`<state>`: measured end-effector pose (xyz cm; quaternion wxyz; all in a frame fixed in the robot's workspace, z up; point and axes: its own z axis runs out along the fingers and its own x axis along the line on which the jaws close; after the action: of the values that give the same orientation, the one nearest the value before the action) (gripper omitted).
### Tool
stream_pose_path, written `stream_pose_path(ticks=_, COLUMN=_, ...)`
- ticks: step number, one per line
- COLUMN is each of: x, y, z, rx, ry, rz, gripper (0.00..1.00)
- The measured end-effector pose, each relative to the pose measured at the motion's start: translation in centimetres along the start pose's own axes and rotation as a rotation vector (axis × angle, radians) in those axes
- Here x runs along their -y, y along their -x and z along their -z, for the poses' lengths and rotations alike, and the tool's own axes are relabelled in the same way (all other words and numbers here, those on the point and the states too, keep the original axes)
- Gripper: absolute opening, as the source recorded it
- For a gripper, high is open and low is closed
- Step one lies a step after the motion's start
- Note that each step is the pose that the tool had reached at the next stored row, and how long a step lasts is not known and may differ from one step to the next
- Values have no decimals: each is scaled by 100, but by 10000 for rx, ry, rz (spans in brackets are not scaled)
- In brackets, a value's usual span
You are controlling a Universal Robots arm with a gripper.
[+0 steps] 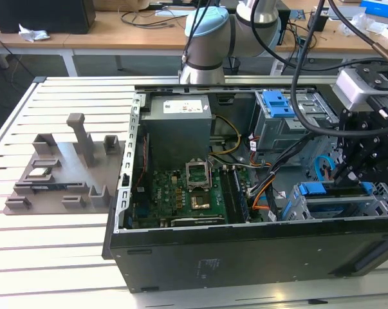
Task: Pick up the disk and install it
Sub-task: 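Insert the second disk wire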
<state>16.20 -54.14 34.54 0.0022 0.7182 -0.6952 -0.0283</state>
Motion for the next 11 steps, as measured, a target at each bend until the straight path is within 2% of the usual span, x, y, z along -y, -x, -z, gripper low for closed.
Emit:
stream_pose_path(ticks=5, x=5, y=17, z=-5, rx=-4, ry=6, rz=-1, gripper=16)
stream_pose_path(ticks=7, x=20, y=13, z=-61, rx=-4, ry=58, rz=-2, gripper=16)
stream_pose_path(ticks=11, x=21, y=13, z=-68, rx=2, ry=58, rz=-1, gripper=17)
